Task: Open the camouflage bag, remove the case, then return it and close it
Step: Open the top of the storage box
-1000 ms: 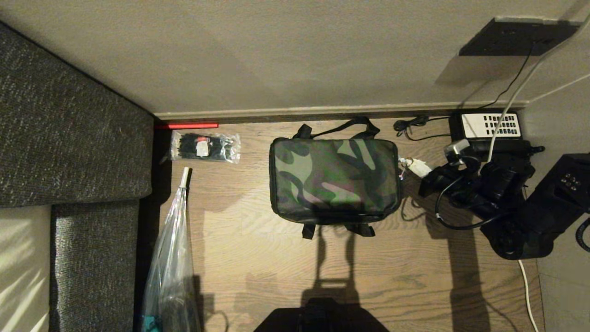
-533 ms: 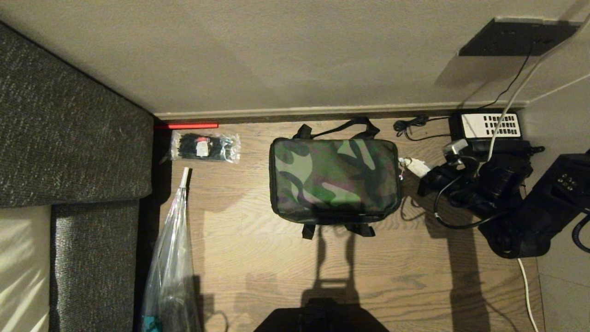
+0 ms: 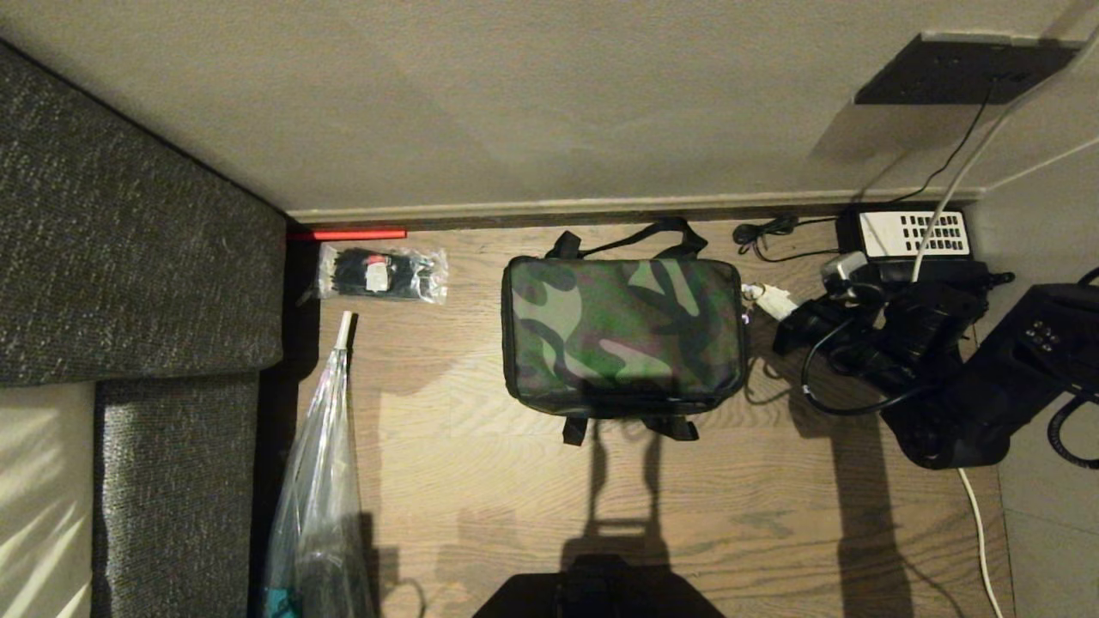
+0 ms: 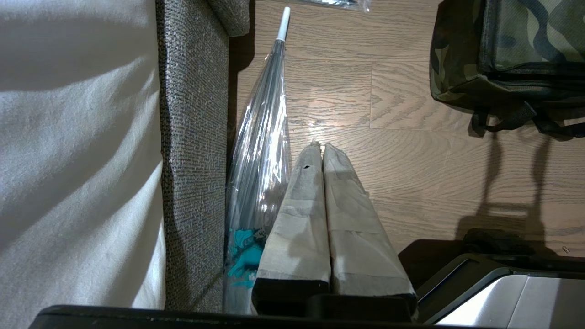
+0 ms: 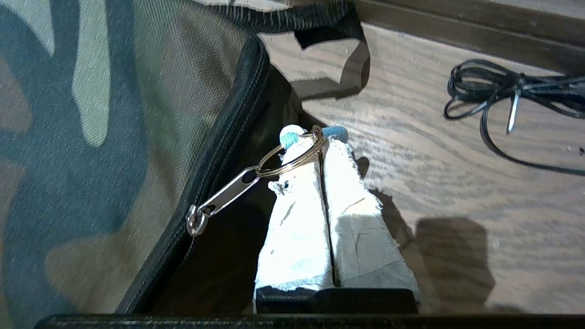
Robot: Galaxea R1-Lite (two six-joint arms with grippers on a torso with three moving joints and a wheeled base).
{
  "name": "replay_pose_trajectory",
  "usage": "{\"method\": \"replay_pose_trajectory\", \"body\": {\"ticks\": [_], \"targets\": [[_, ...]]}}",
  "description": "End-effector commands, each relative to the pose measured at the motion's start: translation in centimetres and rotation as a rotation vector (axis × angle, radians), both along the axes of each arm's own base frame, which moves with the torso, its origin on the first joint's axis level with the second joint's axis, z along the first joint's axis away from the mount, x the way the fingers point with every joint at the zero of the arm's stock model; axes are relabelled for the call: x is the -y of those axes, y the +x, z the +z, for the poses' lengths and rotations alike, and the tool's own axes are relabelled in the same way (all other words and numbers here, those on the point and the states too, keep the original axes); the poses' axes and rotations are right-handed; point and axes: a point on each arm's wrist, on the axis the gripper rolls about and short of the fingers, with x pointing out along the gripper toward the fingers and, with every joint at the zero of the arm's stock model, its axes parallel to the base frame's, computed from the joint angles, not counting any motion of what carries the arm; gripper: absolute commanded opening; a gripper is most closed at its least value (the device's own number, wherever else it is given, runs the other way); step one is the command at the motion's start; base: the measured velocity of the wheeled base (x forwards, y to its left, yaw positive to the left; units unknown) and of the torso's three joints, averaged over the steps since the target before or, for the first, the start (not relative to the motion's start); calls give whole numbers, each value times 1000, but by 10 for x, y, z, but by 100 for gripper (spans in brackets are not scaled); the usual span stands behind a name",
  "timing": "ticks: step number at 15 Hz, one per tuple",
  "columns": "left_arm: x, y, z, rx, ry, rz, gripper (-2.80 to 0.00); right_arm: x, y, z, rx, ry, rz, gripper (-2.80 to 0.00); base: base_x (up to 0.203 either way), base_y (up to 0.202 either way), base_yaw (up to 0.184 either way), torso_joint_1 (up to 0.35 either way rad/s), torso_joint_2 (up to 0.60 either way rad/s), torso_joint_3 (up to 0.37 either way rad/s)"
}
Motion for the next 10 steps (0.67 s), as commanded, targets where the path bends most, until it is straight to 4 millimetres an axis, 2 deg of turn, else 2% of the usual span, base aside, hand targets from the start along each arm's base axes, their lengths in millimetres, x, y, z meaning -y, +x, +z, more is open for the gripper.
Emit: {"method": "replay_pose_trajectory", "body": {"ticks": [1,10], "targets": [[0,0,-1,-2,0,0,-280,0,5,0,18,7,5,-280,0,0,0,0,0,0],[0,0,-1,-2,0,1,-280,-1,23,19,111,26,8,-280,0,0,0,0,0,0]]}}
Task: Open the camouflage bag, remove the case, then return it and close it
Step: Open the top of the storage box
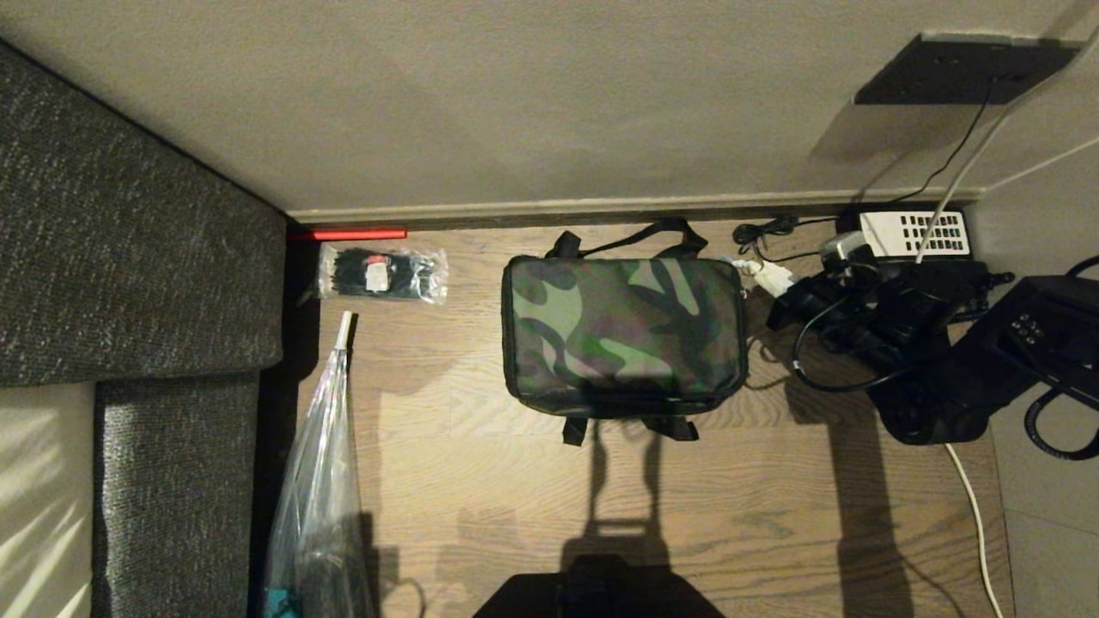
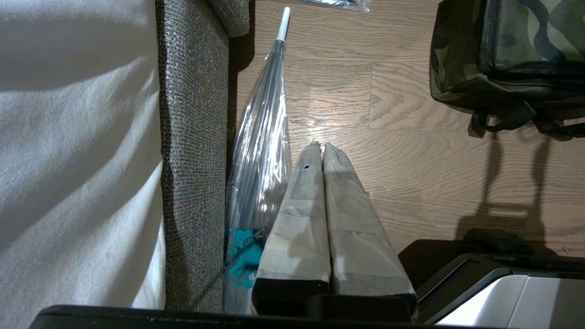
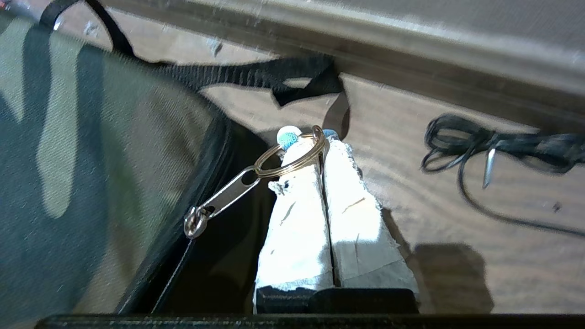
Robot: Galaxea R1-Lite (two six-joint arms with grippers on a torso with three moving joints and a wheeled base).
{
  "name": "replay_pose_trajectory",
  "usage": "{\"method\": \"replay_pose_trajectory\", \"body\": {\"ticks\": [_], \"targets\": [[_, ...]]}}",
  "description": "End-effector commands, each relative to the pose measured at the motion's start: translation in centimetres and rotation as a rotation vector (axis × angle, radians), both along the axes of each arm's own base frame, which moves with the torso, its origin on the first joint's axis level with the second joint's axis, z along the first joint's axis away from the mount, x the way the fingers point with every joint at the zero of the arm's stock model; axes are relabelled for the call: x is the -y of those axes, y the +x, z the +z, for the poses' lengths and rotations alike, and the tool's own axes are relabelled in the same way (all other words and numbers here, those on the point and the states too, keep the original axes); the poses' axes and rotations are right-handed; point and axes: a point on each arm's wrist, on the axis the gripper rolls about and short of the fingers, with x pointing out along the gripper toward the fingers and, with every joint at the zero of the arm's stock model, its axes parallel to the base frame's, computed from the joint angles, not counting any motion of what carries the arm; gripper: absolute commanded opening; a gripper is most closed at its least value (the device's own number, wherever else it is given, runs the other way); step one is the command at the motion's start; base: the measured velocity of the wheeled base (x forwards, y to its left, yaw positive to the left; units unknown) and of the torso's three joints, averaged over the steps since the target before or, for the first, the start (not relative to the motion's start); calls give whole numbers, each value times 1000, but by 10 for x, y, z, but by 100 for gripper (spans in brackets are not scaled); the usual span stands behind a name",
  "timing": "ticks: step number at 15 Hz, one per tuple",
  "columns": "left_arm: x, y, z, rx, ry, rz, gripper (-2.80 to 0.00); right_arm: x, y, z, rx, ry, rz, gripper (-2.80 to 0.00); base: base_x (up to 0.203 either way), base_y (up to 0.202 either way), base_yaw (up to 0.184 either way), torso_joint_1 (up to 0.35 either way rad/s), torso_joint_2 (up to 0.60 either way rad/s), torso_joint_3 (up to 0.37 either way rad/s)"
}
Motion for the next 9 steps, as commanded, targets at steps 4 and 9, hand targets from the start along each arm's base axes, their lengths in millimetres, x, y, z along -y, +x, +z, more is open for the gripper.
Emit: {"method": "replay_pose_trajectory", "body": {"ticks": [4,9], "targets": [[0,0,-1,-1,0,0,-280,-1,11,11,72,3,4,-280,0,0,0,0,0,0],[0,0,-1,-2,0,0,-280,-3,19,18,110,20,15,-280,0,0,0,0,0,0]]}}
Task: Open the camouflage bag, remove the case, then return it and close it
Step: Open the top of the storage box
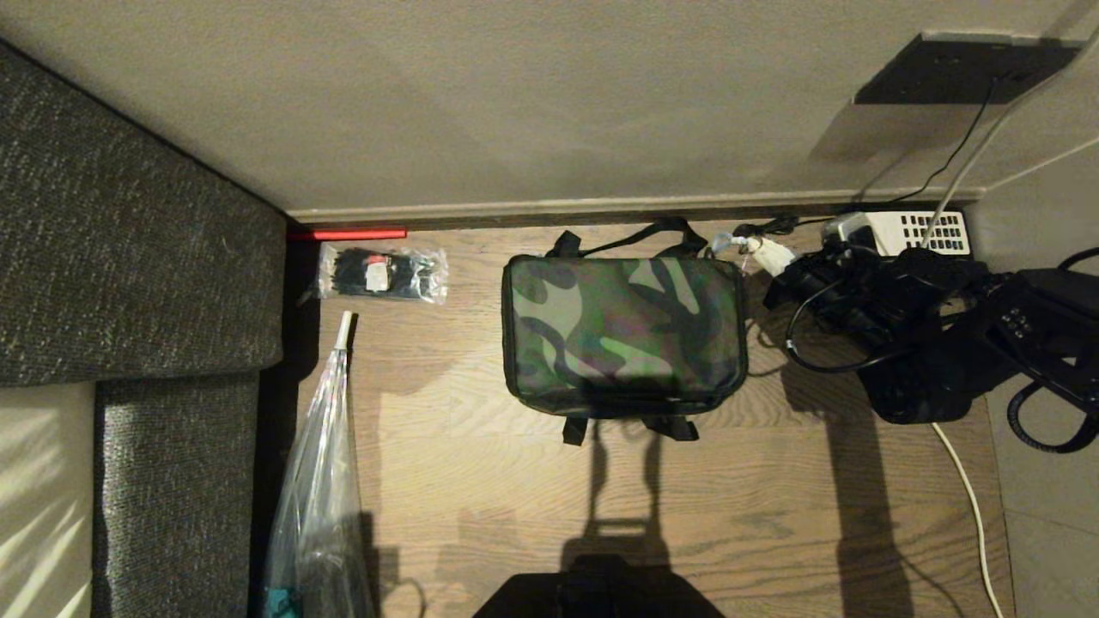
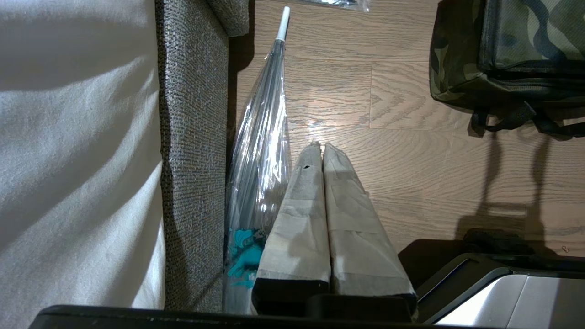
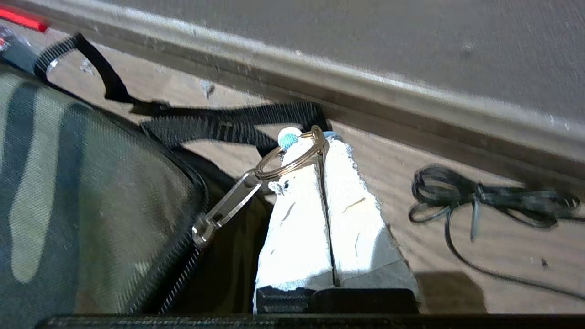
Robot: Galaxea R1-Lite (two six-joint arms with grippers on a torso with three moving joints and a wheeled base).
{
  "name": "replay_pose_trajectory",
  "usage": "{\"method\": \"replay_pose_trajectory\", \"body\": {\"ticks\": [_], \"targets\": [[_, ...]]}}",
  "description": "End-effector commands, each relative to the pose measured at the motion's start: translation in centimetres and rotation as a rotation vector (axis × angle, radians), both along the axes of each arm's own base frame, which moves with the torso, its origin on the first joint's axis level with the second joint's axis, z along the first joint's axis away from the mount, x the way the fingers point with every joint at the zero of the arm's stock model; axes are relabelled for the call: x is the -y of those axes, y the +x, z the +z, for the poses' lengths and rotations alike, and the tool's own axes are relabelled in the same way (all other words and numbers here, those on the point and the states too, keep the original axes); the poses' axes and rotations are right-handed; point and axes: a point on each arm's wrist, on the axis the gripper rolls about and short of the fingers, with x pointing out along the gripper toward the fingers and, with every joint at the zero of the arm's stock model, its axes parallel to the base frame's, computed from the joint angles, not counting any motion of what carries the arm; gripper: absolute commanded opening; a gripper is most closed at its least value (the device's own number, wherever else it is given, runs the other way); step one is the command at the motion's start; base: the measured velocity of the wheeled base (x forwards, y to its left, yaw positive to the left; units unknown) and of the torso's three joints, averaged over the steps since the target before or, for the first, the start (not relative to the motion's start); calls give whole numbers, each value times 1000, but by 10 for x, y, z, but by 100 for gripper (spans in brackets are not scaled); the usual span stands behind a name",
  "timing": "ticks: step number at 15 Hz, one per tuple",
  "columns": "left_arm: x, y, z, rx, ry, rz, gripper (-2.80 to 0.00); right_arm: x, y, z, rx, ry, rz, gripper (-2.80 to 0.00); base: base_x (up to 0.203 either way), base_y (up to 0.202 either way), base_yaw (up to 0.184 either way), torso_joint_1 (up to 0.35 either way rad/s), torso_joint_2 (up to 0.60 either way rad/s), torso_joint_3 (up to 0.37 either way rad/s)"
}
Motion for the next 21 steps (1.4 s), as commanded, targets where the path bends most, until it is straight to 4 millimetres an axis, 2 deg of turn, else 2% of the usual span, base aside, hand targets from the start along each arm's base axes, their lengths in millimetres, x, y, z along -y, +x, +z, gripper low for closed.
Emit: {"method": "replay_pose_trajectory", "body": {"ticks": [1,7,10,14,15,19,21], "targets": [[0,0,-1,-2,0,1,-280,-2,3,2,20,3,8,-280,0,0,0,0,0,0],[0,0,-1,-2,0,1,-280,-1,3,-6,11,6,6,-280,0,0,0,0,0,0],[0,0,-1,0,0,2,-280,1,-2,-17,-33,1,-2,-280,0,0,0,0,0,0],[0,0,-1,-2,0,2,-280,5,-4,-11,-14,-4,-51,-280,0,0,0,0,0,0],[0,0,-1,-1,0,1,-280,3,-4,-12,-8,-19,-59,0,0,0,0,0,0,0],[0,0,-1,0,0,1,-280,3,-9,-22,-37,-48,-66,0,0,0,0,0,0,0],[0,0,-1,0,0,2,-280,10,-15,-27,-74,-48,-80,0,0,0,0,0,0,0]]}}
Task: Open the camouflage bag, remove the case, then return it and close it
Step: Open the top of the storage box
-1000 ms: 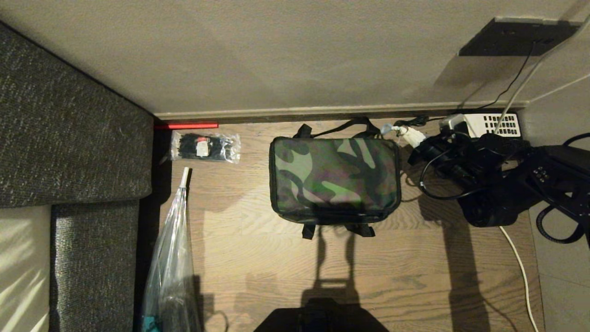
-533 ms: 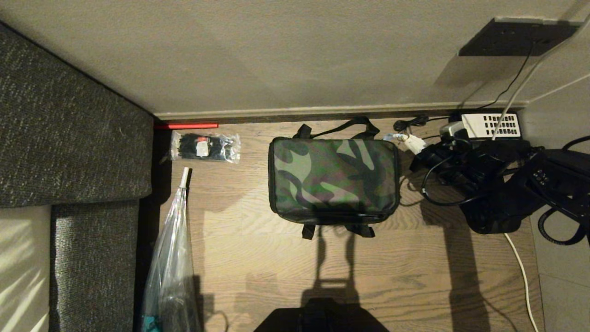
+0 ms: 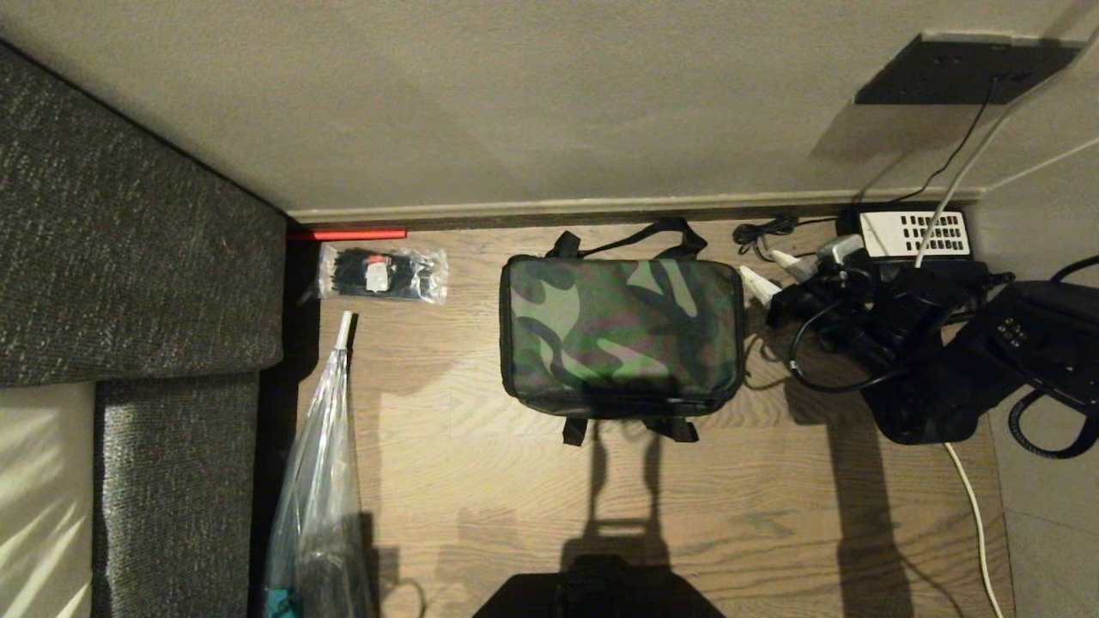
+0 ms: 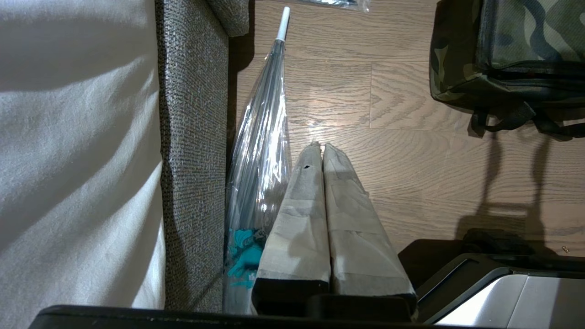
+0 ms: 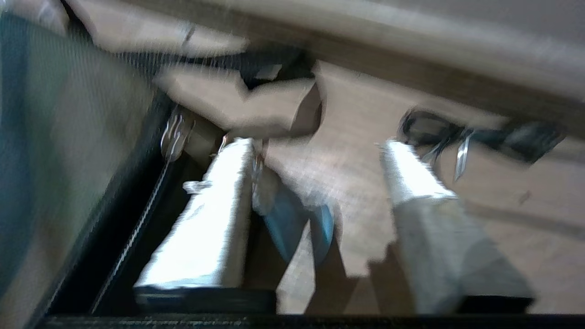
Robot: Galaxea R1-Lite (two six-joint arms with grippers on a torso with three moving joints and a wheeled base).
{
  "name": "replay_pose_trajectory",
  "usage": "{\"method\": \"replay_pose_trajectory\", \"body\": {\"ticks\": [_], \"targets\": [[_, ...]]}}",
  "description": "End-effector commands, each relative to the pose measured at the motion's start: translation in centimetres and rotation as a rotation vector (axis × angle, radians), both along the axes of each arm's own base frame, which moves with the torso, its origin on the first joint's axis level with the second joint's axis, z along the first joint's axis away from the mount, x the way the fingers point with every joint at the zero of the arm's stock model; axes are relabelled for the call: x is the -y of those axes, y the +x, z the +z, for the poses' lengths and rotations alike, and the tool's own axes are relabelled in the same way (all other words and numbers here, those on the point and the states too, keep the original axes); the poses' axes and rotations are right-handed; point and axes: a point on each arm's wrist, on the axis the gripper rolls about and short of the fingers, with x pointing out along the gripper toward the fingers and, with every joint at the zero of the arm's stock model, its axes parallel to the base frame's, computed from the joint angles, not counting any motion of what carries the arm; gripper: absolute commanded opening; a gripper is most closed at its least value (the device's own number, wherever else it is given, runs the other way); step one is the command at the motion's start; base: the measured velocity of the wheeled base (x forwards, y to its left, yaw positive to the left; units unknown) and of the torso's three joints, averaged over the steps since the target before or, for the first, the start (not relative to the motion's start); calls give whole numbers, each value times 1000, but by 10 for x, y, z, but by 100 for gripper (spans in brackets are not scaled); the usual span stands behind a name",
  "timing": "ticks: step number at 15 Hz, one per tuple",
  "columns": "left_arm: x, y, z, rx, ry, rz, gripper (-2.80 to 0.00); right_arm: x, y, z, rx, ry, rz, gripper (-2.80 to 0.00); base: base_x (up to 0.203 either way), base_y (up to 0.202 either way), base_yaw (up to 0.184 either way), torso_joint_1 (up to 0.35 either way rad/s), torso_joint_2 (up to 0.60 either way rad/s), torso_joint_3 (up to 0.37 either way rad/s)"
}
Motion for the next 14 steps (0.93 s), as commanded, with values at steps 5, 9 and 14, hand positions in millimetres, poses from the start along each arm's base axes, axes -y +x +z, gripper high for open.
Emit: {"method": "replay_pose_trajectory", "body": {"ticks": [5,9,14], "targets": [[0,0,-1,-2,-1,2,-280,12,-45,18,-158,190,25,0,0,0,0,0,0,0],[0,0,-1,-1,-1,1,-280,10,-75,27,-429,320,28,0,0,0,0,0,0,0],[0,0,-1,-2,-1,2,-280,-11,-81,24,-557,380,60,0,0,0,0,0,0,0]]}}
